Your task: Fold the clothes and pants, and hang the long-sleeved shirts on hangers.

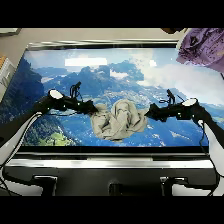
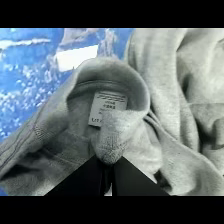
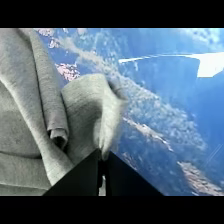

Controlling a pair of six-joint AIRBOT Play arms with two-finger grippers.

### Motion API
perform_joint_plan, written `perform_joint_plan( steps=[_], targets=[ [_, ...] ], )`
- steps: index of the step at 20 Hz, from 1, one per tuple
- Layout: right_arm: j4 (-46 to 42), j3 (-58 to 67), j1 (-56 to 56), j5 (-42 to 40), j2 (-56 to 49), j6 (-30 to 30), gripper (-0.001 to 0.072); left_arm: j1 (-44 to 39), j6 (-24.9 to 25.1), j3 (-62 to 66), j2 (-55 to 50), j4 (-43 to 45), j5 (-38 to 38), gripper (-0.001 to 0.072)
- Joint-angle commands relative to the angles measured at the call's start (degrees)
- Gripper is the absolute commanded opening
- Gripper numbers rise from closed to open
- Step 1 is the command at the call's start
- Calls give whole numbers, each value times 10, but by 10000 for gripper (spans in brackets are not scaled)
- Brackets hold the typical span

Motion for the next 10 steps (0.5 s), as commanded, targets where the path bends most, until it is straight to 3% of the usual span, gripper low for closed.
perform_joint_plan(
  steps=[1, 5, 10],
  targets=[
    [-8, 6, 0, -13, 33, 2, 34, 23, 5, 33, 13, -10, -23, 18],
    [-92, 99, 0, -36, 127, 30, 33, 93, -8, 149, 75, -9, -60, 17],
    [-223, 270, 0, -35, 295, 83, 33, 188, -94, 305, 214, 38, -66, 17]
  ],
)
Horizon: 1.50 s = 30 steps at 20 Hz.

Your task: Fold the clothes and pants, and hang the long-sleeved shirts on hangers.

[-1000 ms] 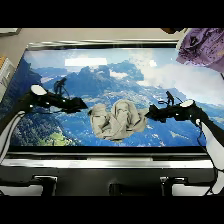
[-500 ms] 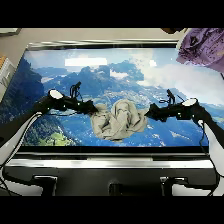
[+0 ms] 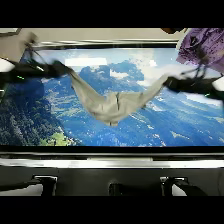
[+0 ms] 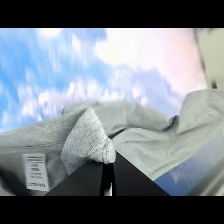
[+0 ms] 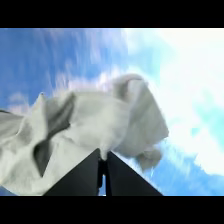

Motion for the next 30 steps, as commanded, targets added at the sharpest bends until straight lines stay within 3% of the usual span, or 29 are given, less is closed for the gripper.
perform_joint_plan(
  steps=[1, 6, 10, 13, 17, 21, 26, 30],
  targets=[
    [-113, 111, 0, -7, 124, 47, 33, 66, -72, 97, 102, 58, -6, 17],
    [-229, 168, 0, -6, 293, 143, 33, 136, -210, 114, 273, 224, -7, 18],
    [-279, 168, 0, -8, 362, 210, 33, 153, -272, 114, 354, 325, -7, 18],
    [-284, 168, 0, 0, 337, 236, 34, 152, -283, 111, 353, 334, -28, 18],
    [-221, 167, 0, 100, 197, 268, 35, 136, -259, 24, 283, 307, -77, 18],
    [-113, 161, 1, 202, -34, 239, 35, 66, -207, -124, 153, 309, -29, 18],
    [-74, 143, 1, 160, -284, 216, 34, 7, -203, -194, -41, 306, 52, 19],
    [-55, 143, 1, 127, -358, 223, 34, -12, -198, -194, -110, 297, 62, 20]
  ],
)
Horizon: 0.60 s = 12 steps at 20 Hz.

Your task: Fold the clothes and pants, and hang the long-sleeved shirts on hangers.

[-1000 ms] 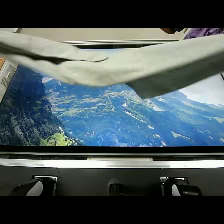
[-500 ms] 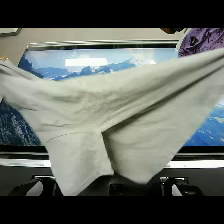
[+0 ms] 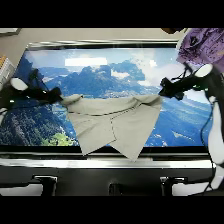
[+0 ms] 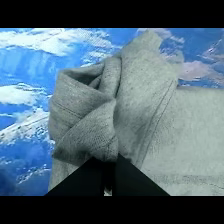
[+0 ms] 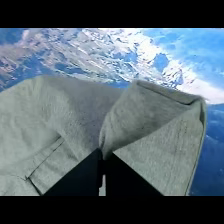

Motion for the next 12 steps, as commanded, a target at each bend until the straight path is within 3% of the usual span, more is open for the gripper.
perform_joint_plan(
  steps=[1, 2, 3, 4, 7, 9, 10, 12],
  targets=[
    [21, -1, 0, -26, -67, 2, 33, -11, 19, -10, -53, 0, 19, 25],
    [21, -1, 0, -31, -65, 2, 33, 0, 26, -9, -46, 0, 14, 71],
    [19, -1, 0, -29, -63, 1, 33, 15, 34, -9, -32, 0, -1, 233],
    [18, -1, 0, -25, -59, -2, 34, 32, 54, -10, -14, 0, -24, 346],
    [17, -1, 0, -6, -51, -19, 34, 83, 113, -49, 52, 2, -67, 347],
    [17, -1, 0, 10, -45, -21, 34, 120, 113, -118, 106, -11, -62, 348],
    [18, -1, 0, 16, -43, -23, 34, 136, 131, -164, 130, -45, -57, 409],
    [18, -1, 0, 23, -40, -23, 34, 148, 206, -247, 154, -148, -57, 629]
  ],
)
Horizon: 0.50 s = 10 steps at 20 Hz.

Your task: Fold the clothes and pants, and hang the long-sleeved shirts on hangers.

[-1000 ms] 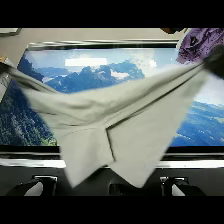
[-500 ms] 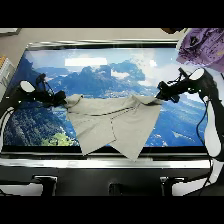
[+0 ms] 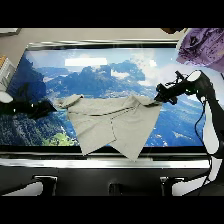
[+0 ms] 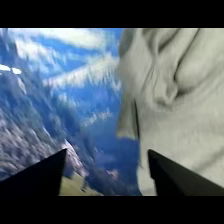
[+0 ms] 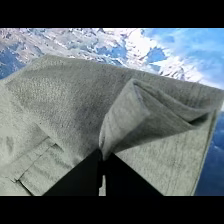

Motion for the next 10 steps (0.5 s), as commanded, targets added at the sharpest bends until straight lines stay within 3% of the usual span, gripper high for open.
perform_joint_plan(
  steps=[1, 4, 10],
  targets=[
    [1, 0, 0, 22, 5, -5, 34, 29, 107, -127, 46, -147, -5, 679],
    [1, 0, 0, 31, 7, -5, 34, 7, 162, -195, 32, -244, 46, 670],
    [1, 0, 0, 38, 13, -5, 34, -83, 165, -205, -22, -273, 127, 669]
  ],
)
